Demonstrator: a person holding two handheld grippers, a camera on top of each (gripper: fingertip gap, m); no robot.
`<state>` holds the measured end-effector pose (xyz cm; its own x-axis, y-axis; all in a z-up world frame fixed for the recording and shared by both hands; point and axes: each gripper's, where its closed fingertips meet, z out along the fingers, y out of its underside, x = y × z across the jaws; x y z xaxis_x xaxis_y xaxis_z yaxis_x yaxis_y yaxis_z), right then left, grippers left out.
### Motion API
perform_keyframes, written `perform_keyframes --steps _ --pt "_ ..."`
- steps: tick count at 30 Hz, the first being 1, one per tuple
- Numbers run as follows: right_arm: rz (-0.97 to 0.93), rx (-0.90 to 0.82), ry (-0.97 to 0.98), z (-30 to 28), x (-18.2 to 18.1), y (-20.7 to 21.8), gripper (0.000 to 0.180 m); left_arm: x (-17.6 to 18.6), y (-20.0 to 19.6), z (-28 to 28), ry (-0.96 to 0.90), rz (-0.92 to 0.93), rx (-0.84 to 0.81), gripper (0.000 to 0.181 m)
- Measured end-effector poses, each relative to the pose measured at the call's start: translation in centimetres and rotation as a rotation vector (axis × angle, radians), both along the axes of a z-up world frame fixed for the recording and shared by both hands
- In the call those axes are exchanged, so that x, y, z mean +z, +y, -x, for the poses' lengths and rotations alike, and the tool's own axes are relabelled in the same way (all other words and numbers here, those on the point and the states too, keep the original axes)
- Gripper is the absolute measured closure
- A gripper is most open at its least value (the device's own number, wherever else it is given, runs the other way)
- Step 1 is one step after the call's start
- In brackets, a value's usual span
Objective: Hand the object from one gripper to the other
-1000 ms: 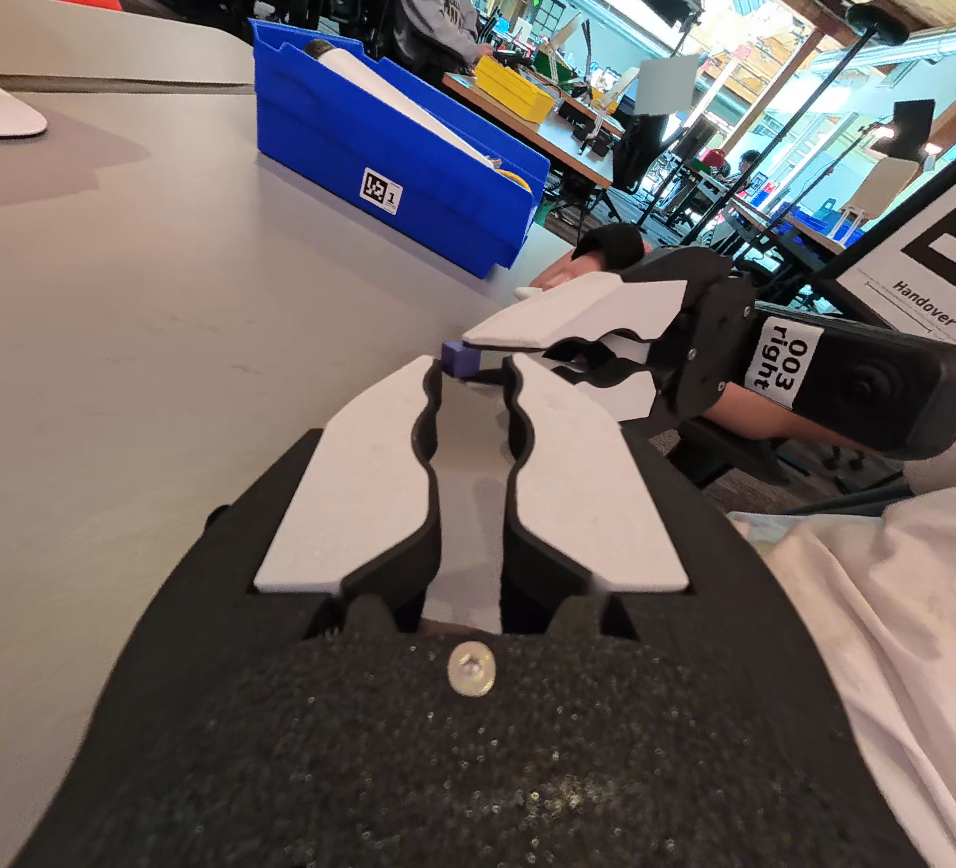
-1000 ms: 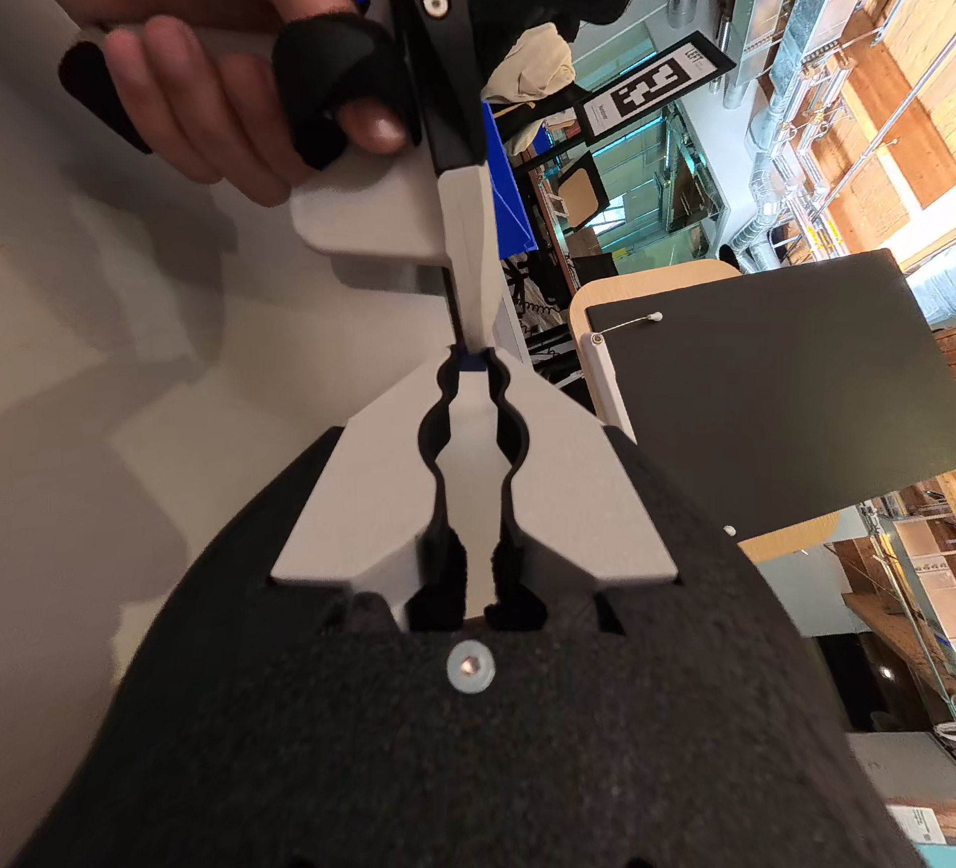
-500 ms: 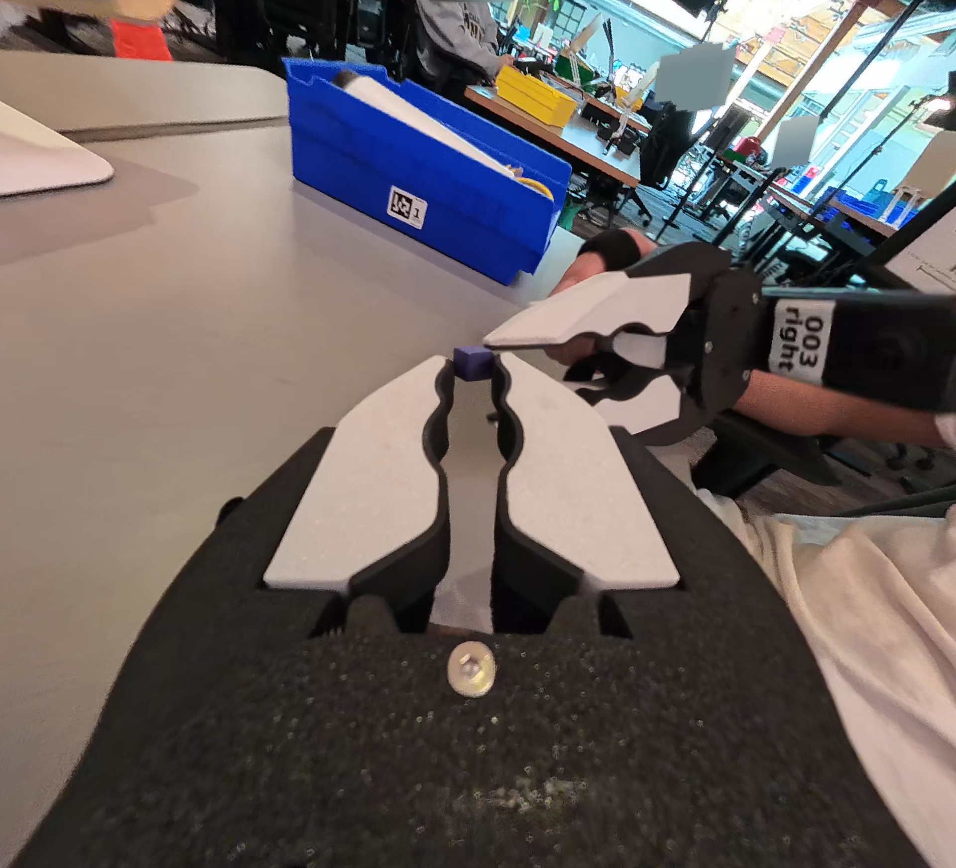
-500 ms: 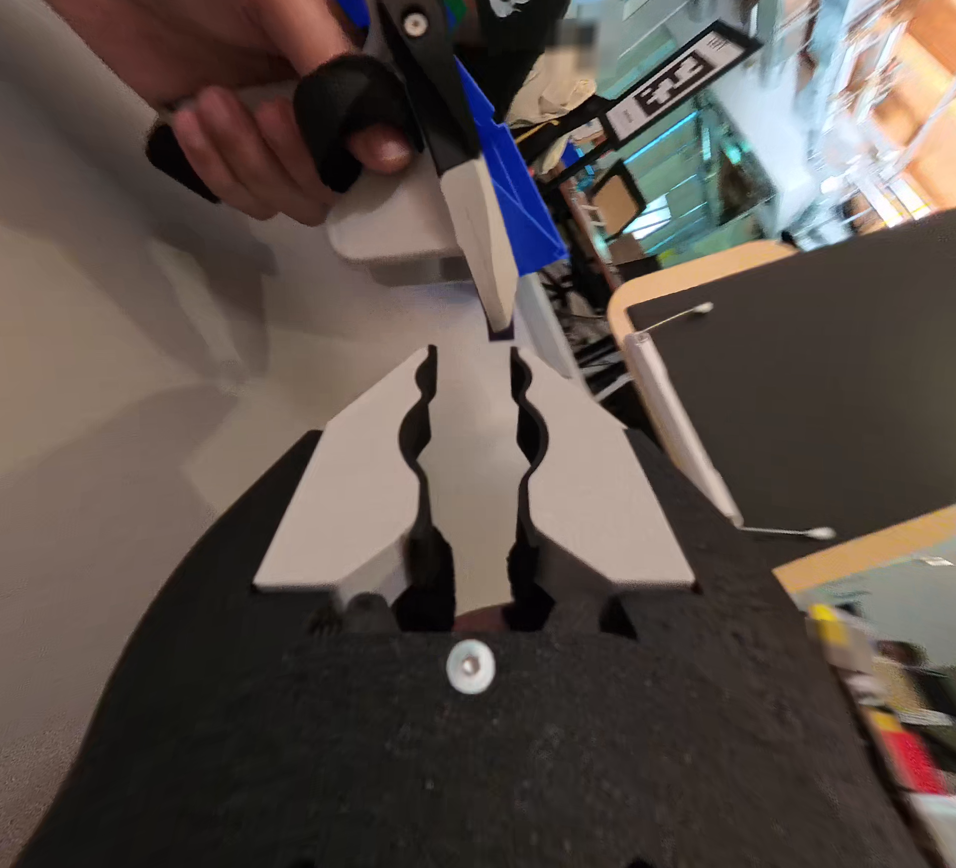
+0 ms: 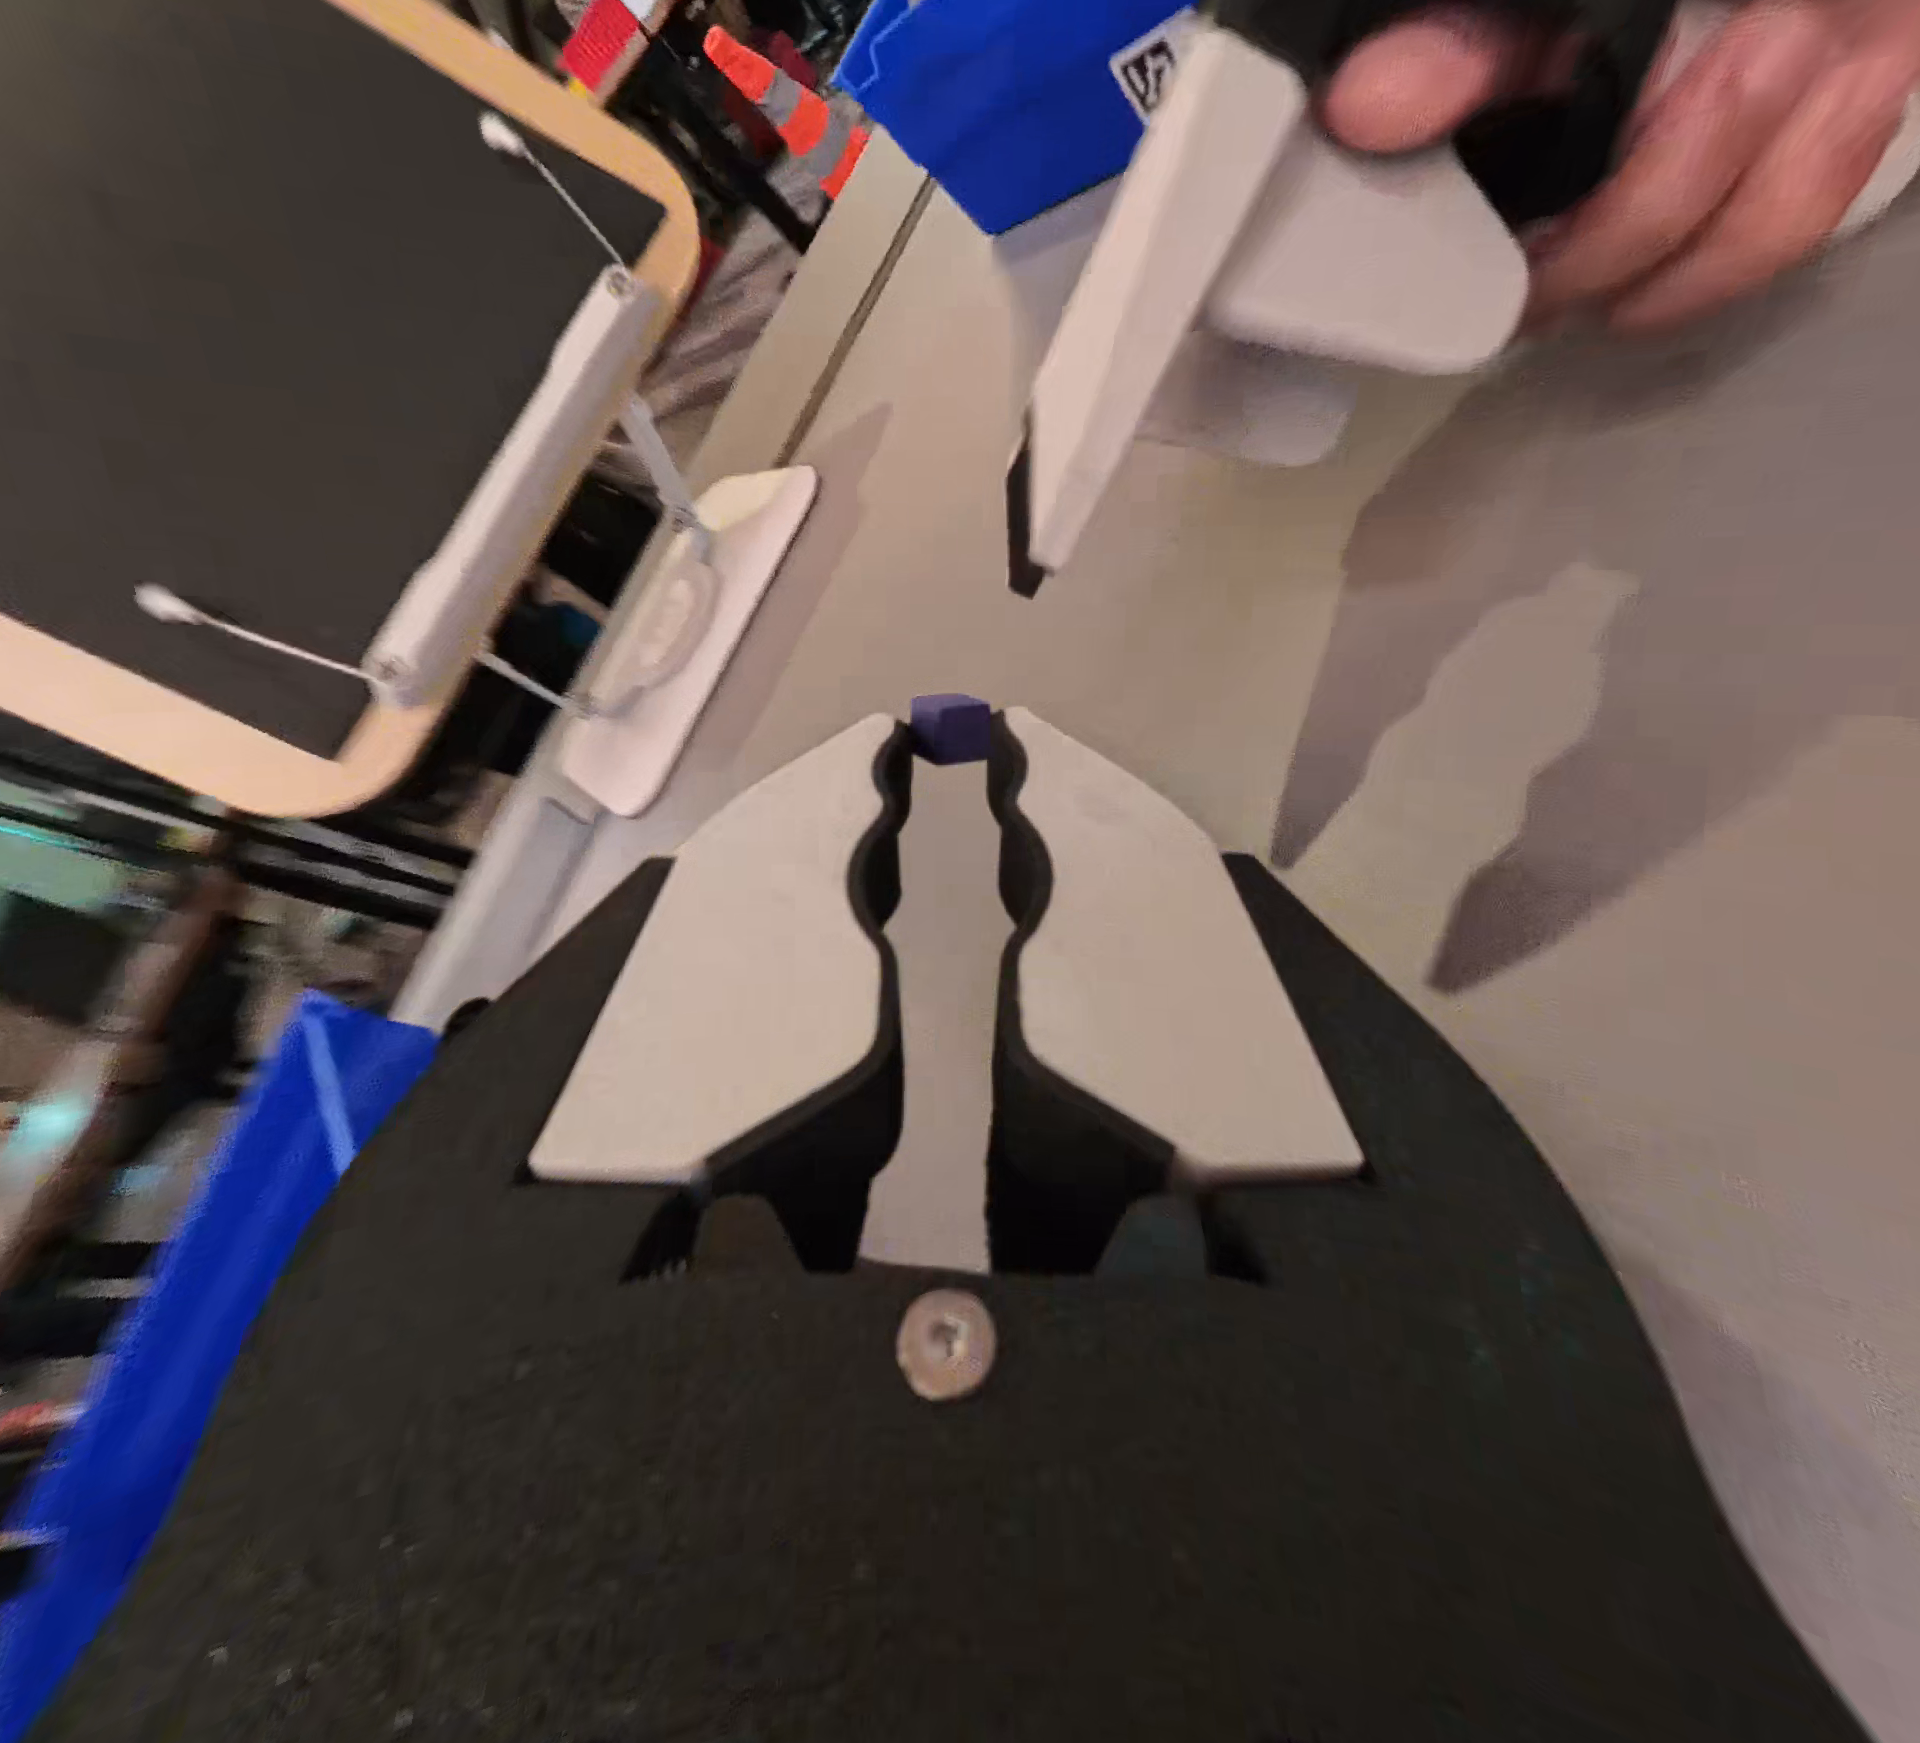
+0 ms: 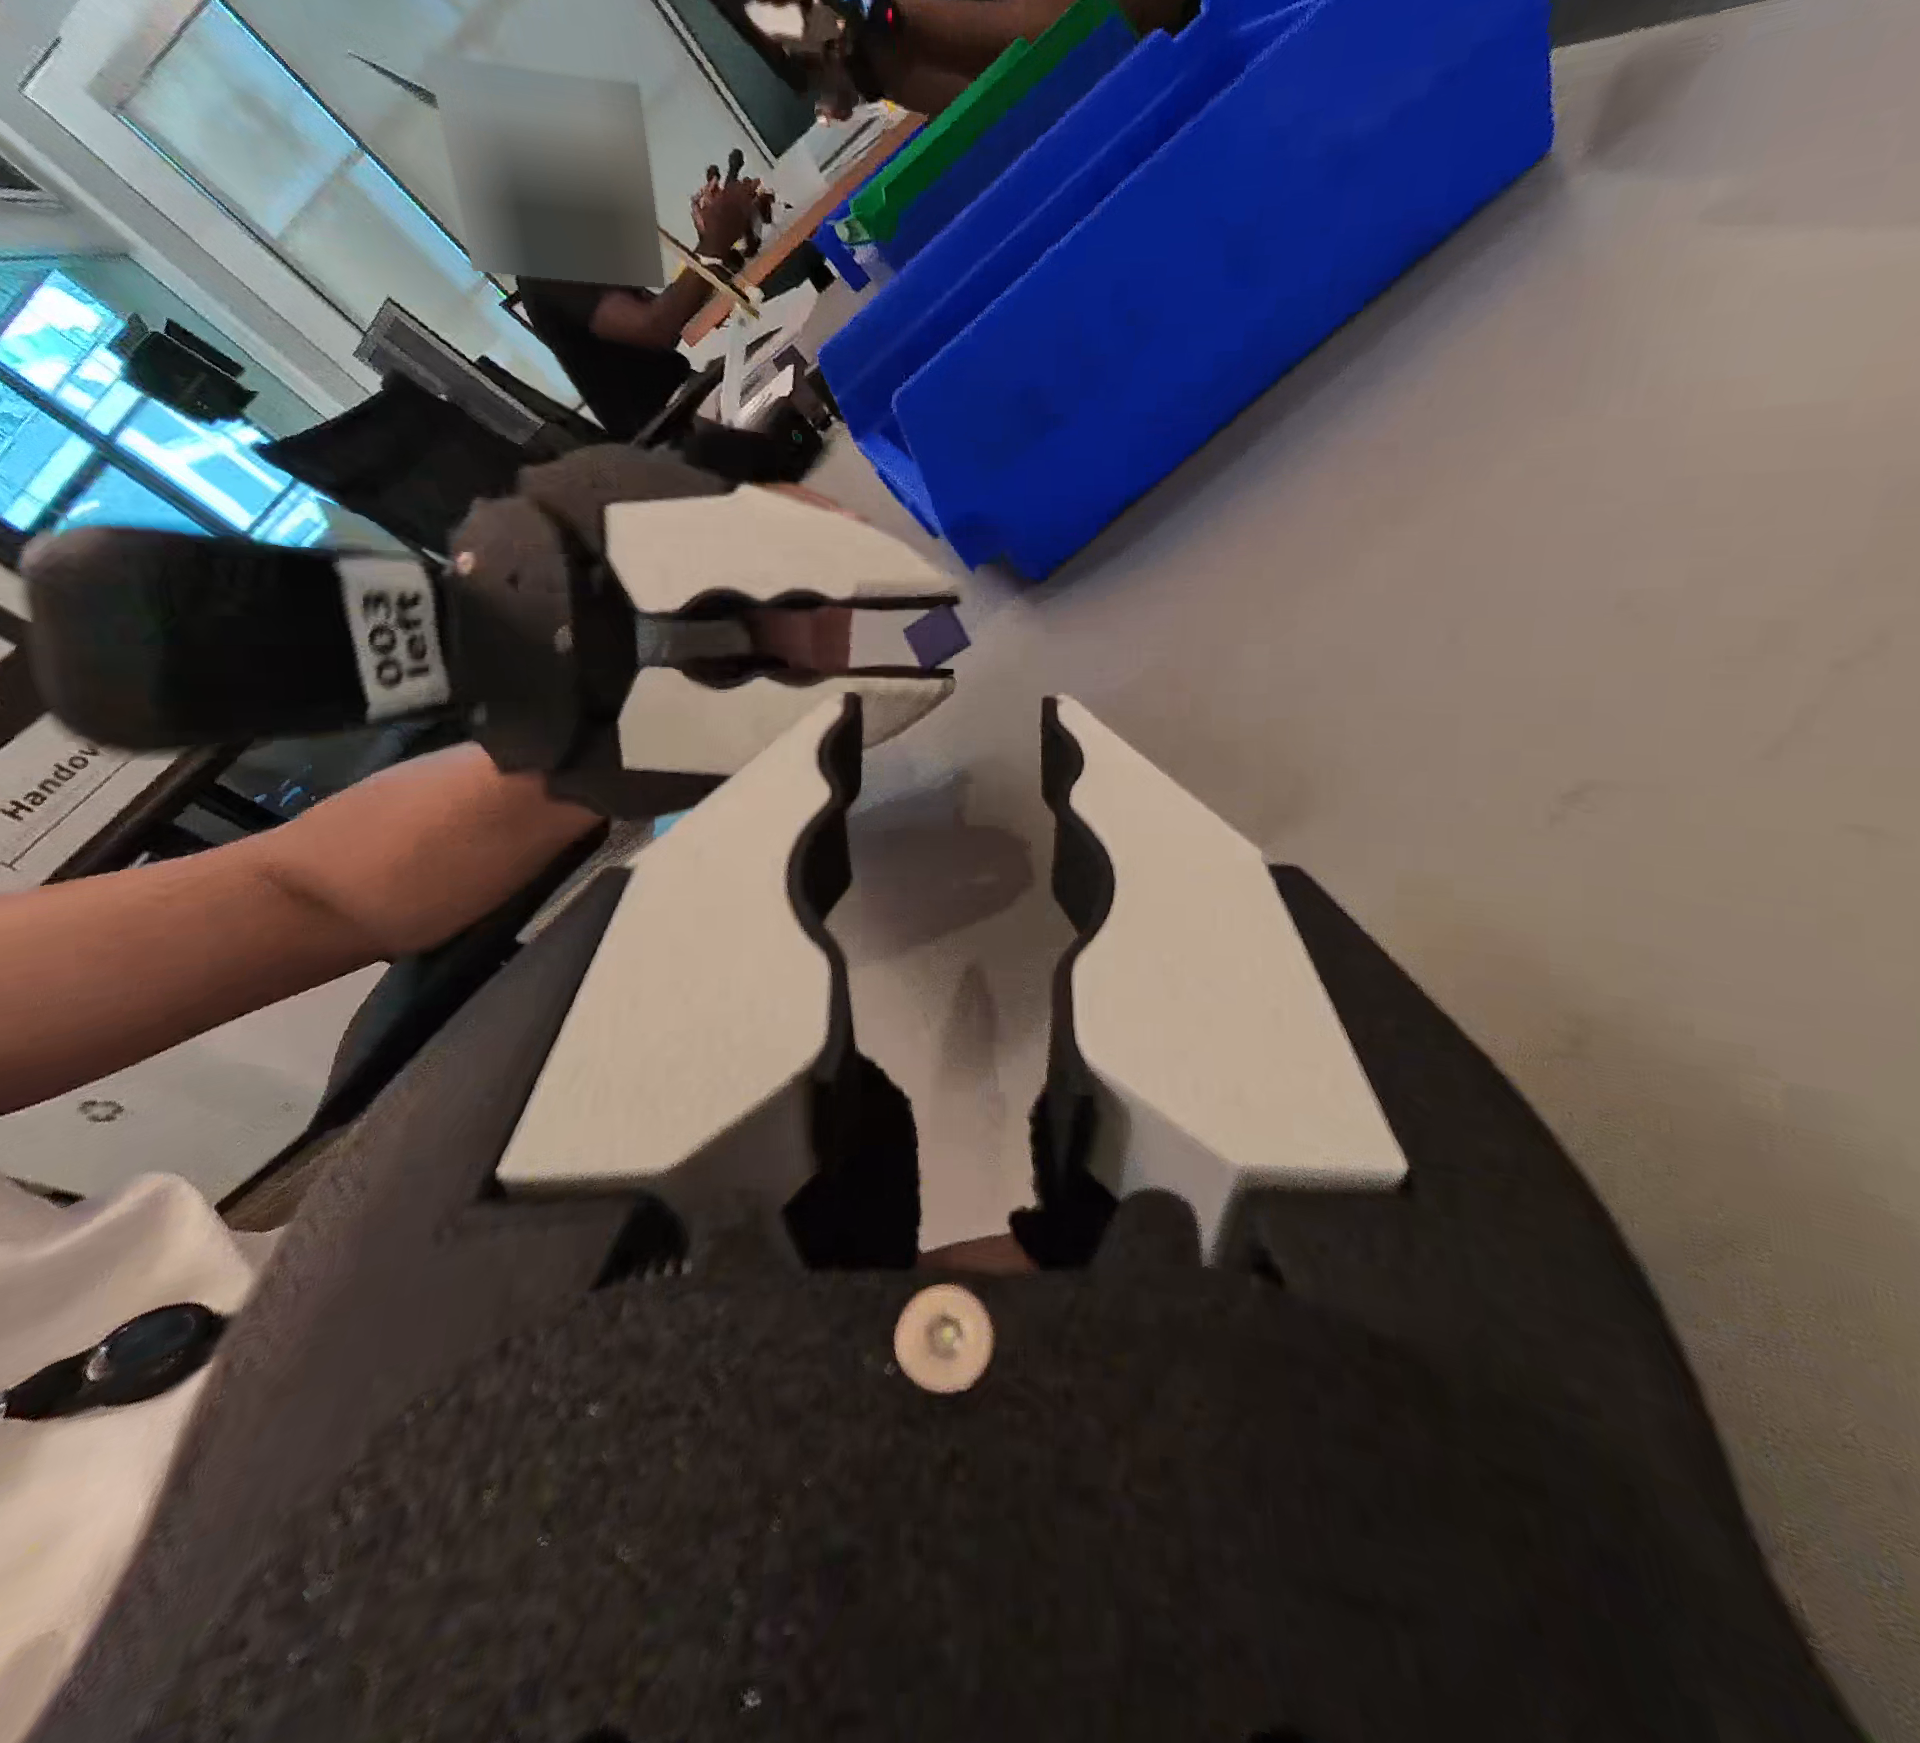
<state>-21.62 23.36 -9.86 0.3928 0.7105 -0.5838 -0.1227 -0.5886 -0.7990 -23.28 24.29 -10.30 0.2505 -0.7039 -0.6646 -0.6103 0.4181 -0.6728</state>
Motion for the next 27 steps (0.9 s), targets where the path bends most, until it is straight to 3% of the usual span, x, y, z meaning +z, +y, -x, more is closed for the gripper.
perform_keyframes --steps 6,21,24,27 --pt "0.052 0.023 0.026 1.5 -0.3 -0.6 0.154 -0.5 -1.1 -1.1 0.126 -0.234 0.002 0.167" --pt "-0.034 0.034 -0.047 1.4 -0.5 -0.7 0.154 -0.4 -1.4 -1.3 0.097 -0.202 -0.007 0.167" --pt "-0.041 0.027 -0.061 1.5 -0.5 -0.7 0.166 -0.3 -1.6 -1.4 0.09 -0.205 -0.013 0.167" --pt "-0.056 0.034 -0.1 1.4 -0.8 -0.7 0.166 -0.6 -1.6 -1.5 0.095 -0.203 -0.01 0.167"
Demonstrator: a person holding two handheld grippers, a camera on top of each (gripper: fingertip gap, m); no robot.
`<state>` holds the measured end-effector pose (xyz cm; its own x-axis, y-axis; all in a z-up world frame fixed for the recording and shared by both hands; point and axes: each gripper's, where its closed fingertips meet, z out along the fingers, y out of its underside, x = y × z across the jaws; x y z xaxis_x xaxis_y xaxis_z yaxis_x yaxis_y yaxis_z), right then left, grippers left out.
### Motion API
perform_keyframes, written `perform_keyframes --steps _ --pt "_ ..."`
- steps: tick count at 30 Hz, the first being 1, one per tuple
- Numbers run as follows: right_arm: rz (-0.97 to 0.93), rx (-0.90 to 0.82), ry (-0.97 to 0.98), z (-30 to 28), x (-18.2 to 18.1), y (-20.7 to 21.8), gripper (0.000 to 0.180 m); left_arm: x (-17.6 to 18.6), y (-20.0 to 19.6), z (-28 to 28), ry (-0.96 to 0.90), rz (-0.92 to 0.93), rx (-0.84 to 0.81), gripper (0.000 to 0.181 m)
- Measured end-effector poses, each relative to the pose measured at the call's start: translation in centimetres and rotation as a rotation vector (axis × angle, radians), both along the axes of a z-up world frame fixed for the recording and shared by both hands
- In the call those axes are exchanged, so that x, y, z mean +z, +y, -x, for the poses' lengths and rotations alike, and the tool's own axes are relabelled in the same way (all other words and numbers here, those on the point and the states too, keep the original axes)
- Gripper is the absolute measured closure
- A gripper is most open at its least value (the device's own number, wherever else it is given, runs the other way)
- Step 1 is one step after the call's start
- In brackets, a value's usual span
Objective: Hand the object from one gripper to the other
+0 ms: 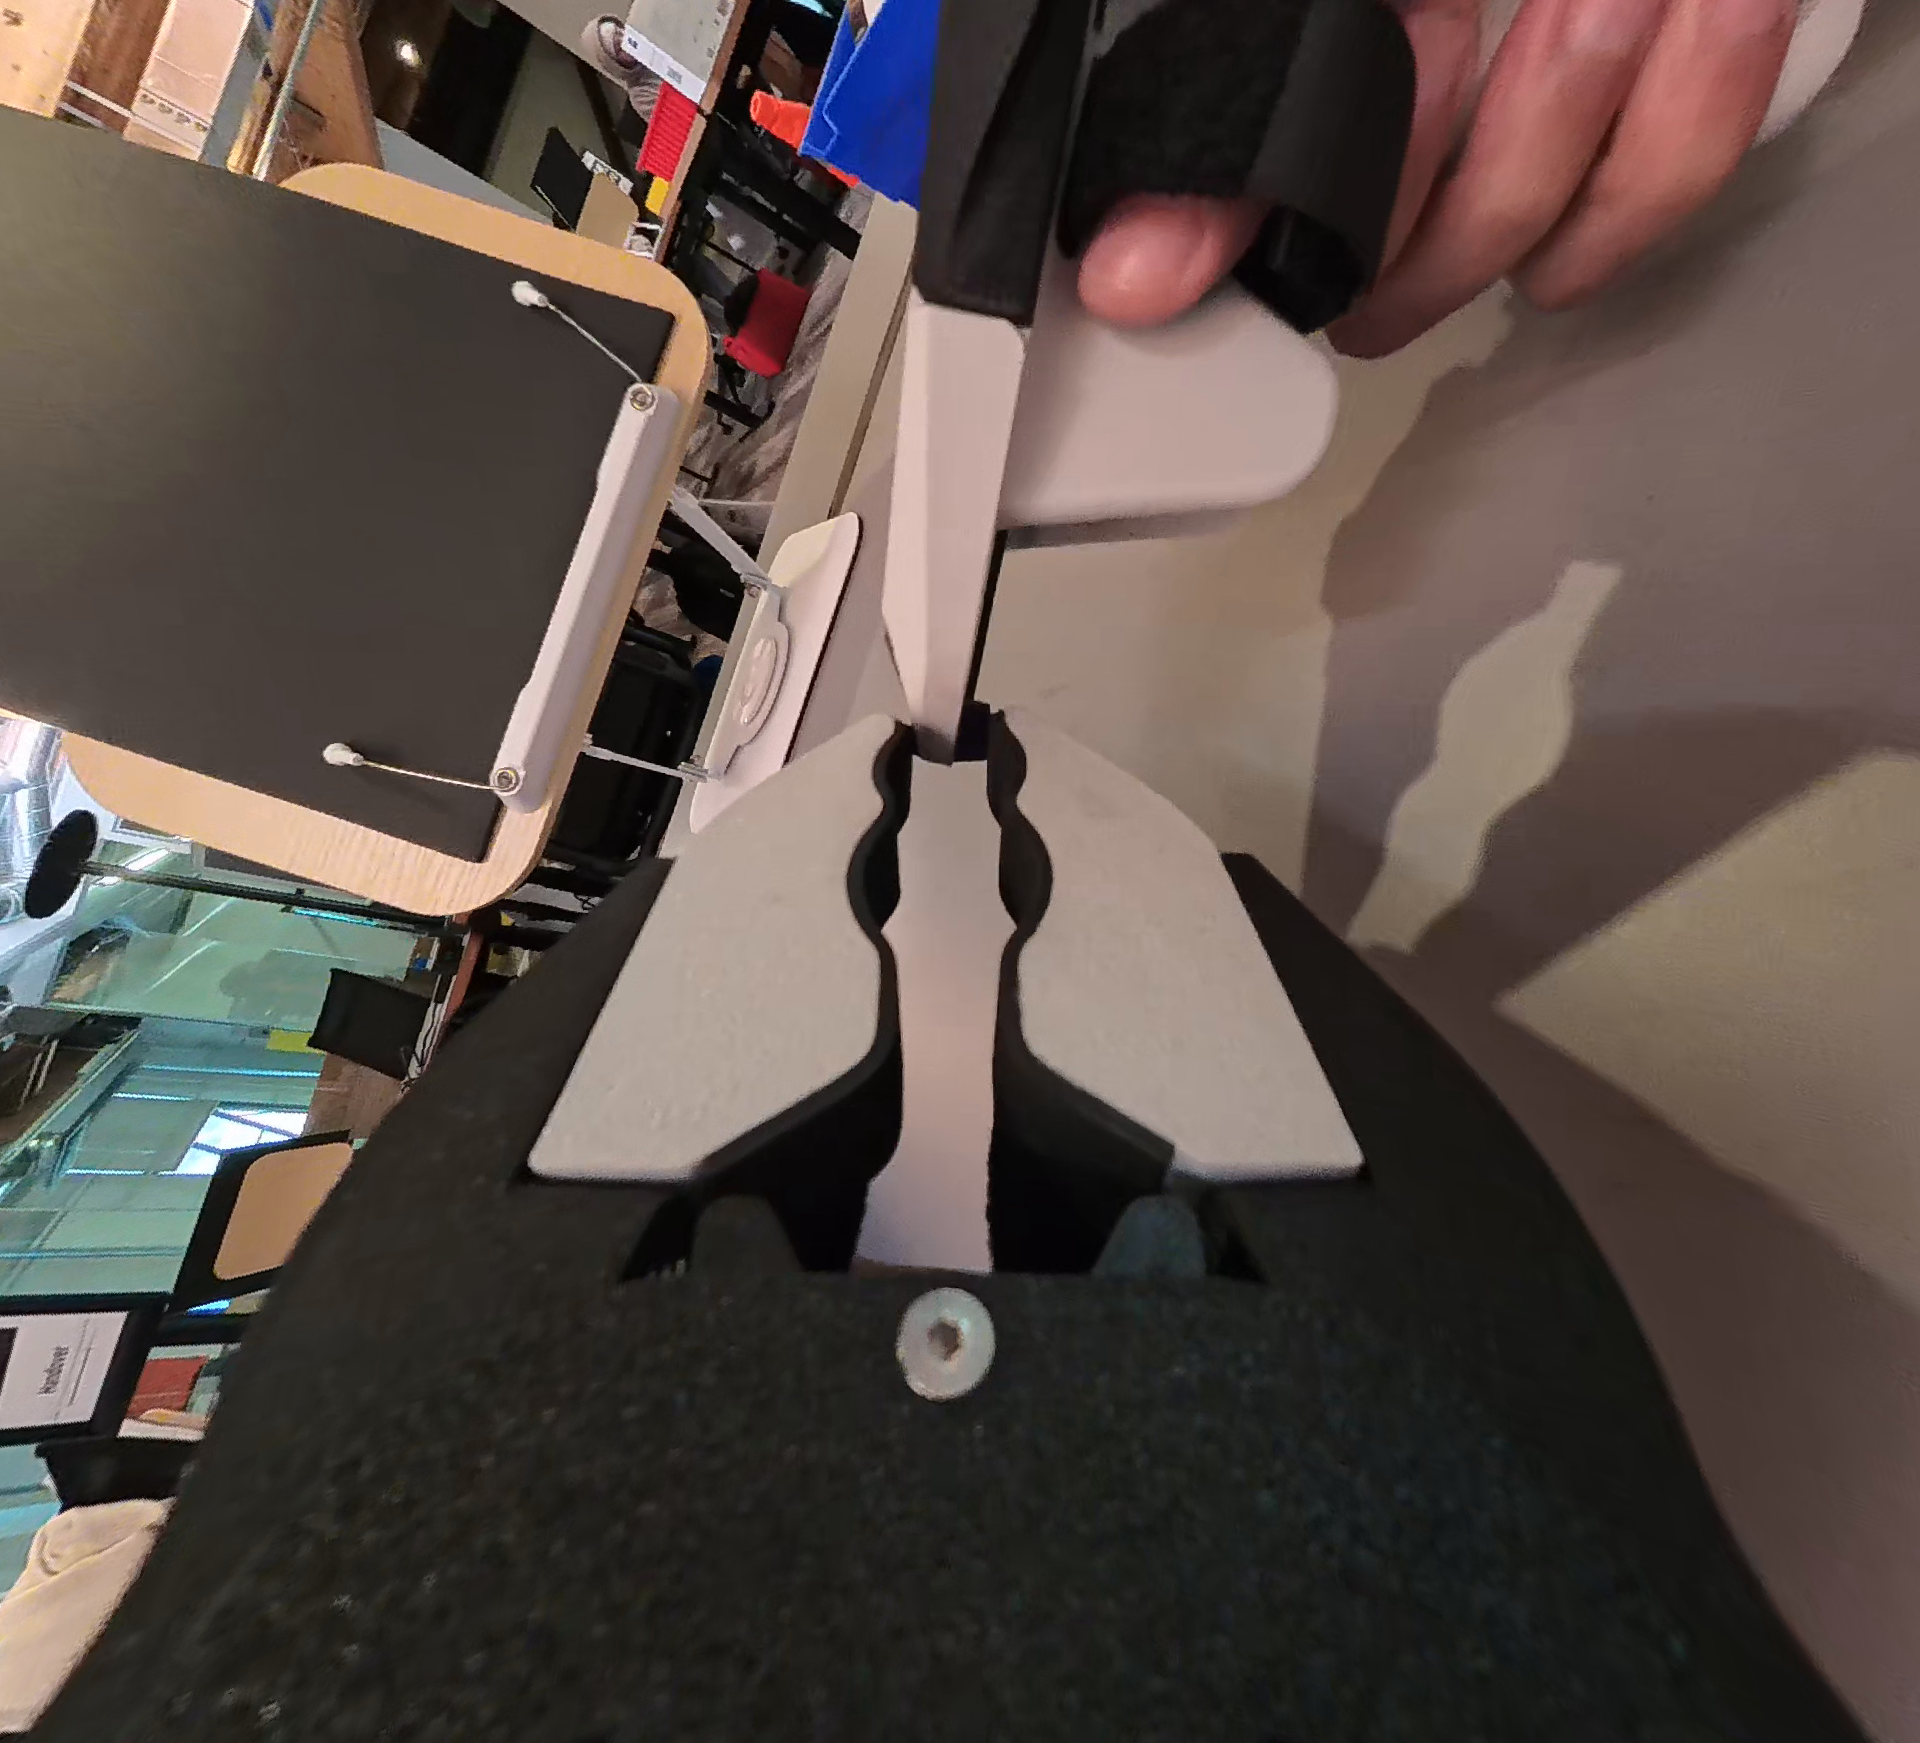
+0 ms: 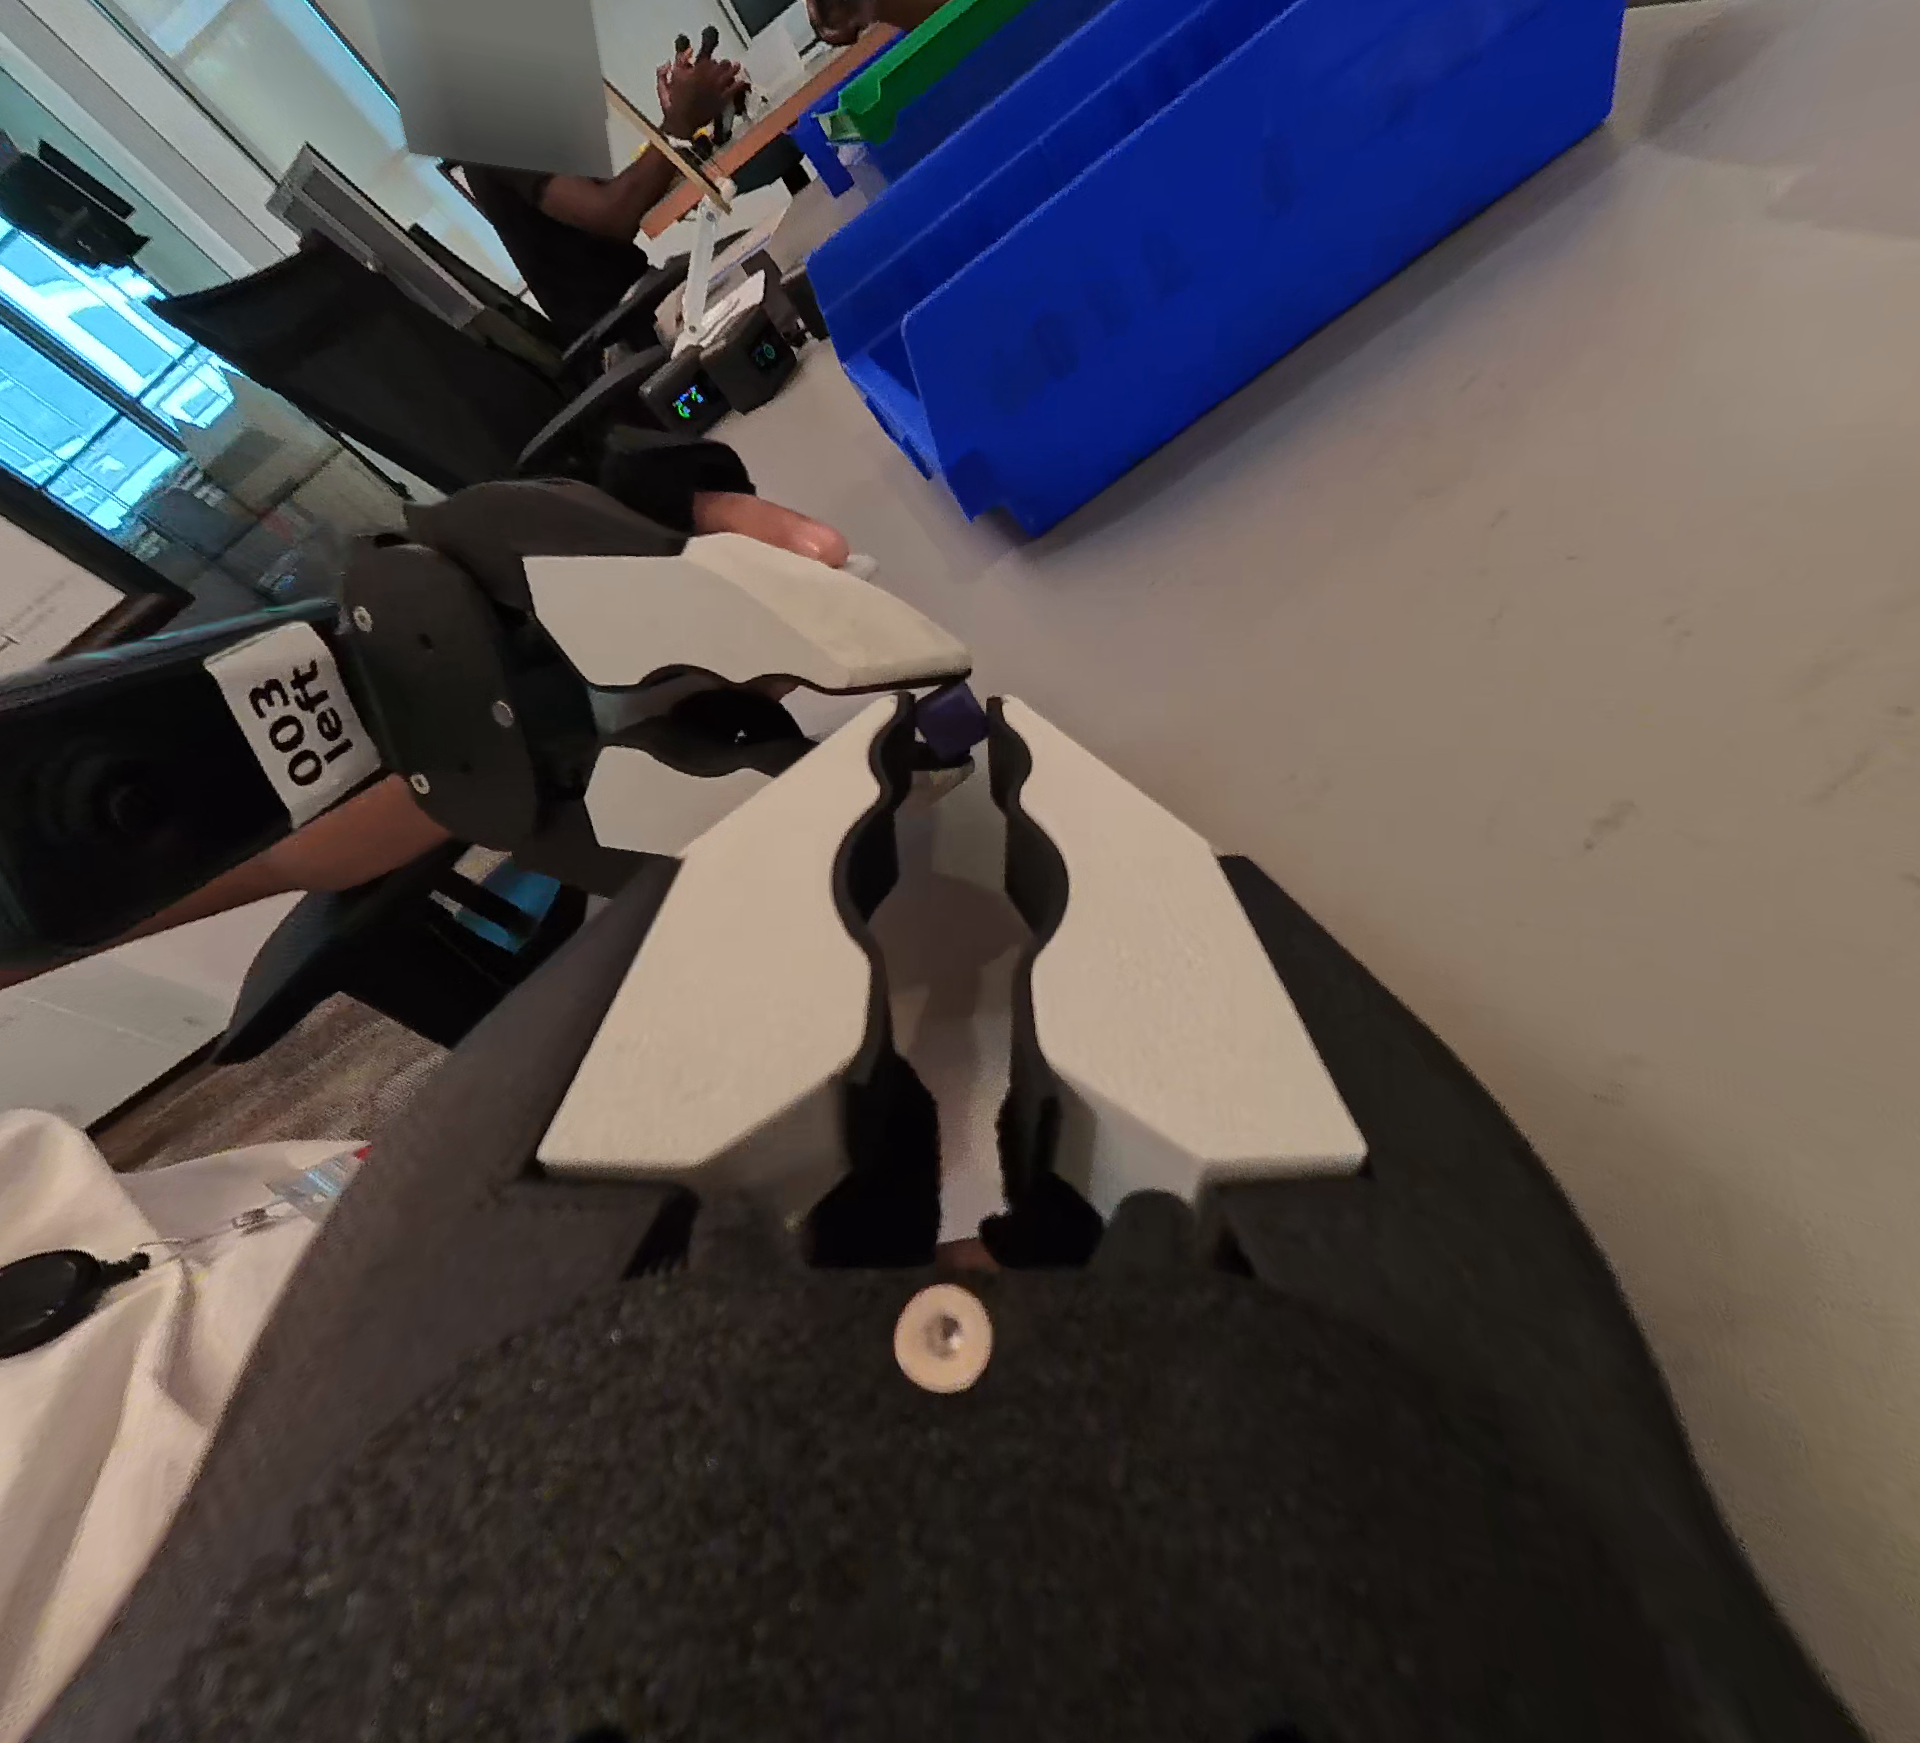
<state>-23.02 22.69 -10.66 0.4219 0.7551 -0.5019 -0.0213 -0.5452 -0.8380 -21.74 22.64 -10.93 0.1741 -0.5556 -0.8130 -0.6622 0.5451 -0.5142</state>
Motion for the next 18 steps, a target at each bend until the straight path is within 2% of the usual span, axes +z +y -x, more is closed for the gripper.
perform_keyframes --steps 4,6,8,13,15,18 --pt "-0.061 -0.052 -0.076 -1.2 -0.2 0.9 0.167 -0.2 0.6 0.3 -0.028 0.031 0.04 0.166" --pt "-0.164 -0.111 -0.177 -2.6 -0.2 1.7 0.167 0.1 0.7 0.6 -0.077 0.097 0.041 0.164" --pt "-0.351 -0.172 -0.373 -4.2 -0.3 2.4 0.167 0.5 1.0 0.8 -0.163 0.241 0.05 0.163" --pt "-0.834 -0.236 -0.799 -4.2 0.7 2.1 0.166 0.1 0.1 0.2 -0.343 0.838 -0.02 0.149" --pt "-0.985 -0.214 -0.904 -2.8 0.6 1.3 0.166 0.5 -0.3 0.1 -0.395 0.95 -0.057 0.151" --pt "-1.114 -0.203 -0.944 -1.0 1.0 0.4 0.166 1.5 -0.4 0.1 -0.459 1.014 -0.098 0.152"
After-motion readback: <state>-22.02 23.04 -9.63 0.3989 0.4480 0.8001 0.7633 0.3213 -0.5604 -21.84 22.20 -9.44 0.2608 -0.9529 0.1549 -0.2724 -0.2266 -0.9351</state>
